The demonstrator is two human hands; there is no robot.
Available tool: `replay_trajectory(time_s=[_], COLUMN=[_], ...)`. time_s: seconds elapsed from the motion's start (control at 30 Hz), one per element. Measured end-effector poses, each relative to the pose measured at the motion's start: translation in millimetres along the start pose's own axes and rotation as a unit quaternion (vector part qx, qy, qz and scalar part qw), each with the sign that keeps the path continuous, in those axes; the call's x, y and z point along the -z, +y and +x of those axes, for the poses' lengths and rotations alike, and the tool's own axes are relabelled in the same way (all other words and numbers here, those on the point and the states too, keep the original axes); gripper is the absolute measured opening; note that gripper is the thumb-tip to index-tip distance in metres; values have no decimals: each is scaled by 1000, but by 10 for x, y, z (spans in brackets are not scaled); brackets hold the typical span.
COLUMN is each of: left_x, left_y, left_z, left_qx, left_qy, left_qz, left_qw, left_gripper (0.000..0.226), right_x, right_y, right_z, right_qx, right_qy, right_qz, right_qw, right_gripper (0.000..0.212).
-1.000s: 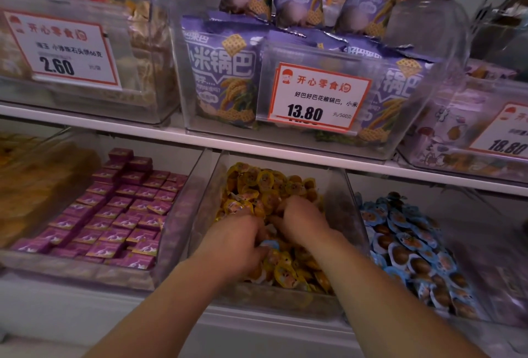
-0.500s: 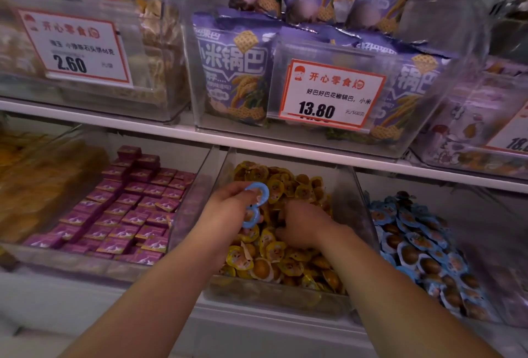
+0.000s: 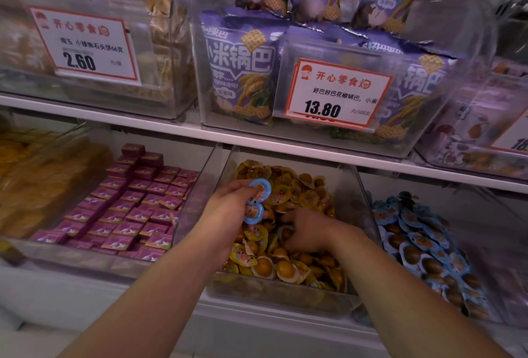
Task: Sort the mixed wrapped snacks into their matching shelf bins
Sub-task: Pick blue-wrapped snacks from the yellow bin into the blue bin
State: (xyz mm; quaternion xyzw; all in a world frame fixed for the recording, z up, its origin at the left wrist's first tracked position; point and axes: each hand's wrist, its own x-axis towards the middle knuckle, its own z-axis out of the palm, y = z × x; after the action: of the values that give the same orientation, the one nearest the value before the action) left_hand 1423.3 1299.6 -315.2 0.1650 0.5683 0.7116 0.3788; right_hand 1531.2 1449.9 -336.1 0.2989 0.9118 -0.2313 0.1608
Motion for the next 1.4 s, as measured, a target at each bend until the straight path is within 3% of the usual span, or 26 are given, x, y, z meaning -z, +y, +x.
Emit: replay_trajectory(time_s=[0.1,0.3,0.37,0.47,0.53,0.63,0.73,0.87,0.93,1.1,1.23,1.4], left_x=[7,15,18,13,6,8,27,9,-3,6,13,14], left_y=[-16,-21,-25,-27,-20,-6,-13,3,19,34,33,37], left_z=[26,54,57,61,62,48,31,30,28,2,8,23], left_qx=[-6,-9,-10,-9,-8,-7,-7,-8,-6,-10,-6,3], left_qy=[-1,-1,-2,5,6,-1,-2,6,9,2,-8,-9], left_qz=[3,0,3,1,-7,-7,-4,0,-1,-2,5,10], left_qw=[1000,1000,1000,1000,1000,1000,1000,1000,1000,1000,1000,1000], left_gripper=[13,12,11,11,13,15,16,18,16,16,18,19], right_x=[-46,-105,-63,11,50,150,259,239,174,57,138,156], right_y=[-50,-105,-74,-97,-134,-186,-175,-307,-371,-351,-242,-208], right_z=[10,48,2,-137,-221,-334,-393,-279,-188,-62,-44,-10], right_qx=[14,-9,-20,-30,-16,-35,-80,-73,-69,-44,-77,-93], right_qy=[7,23,31,50,29,-16,-5,9,28,-35,-109,-141], right_qz=[13,45,122,296,333,257,65,-60,-64,-87,-61,-61], right_qw=[1000,999,992,953,942,966,995,995,995,995,989,984], right_gripper=[28,22,18,14,13,16,18,15,20,27,34,20])
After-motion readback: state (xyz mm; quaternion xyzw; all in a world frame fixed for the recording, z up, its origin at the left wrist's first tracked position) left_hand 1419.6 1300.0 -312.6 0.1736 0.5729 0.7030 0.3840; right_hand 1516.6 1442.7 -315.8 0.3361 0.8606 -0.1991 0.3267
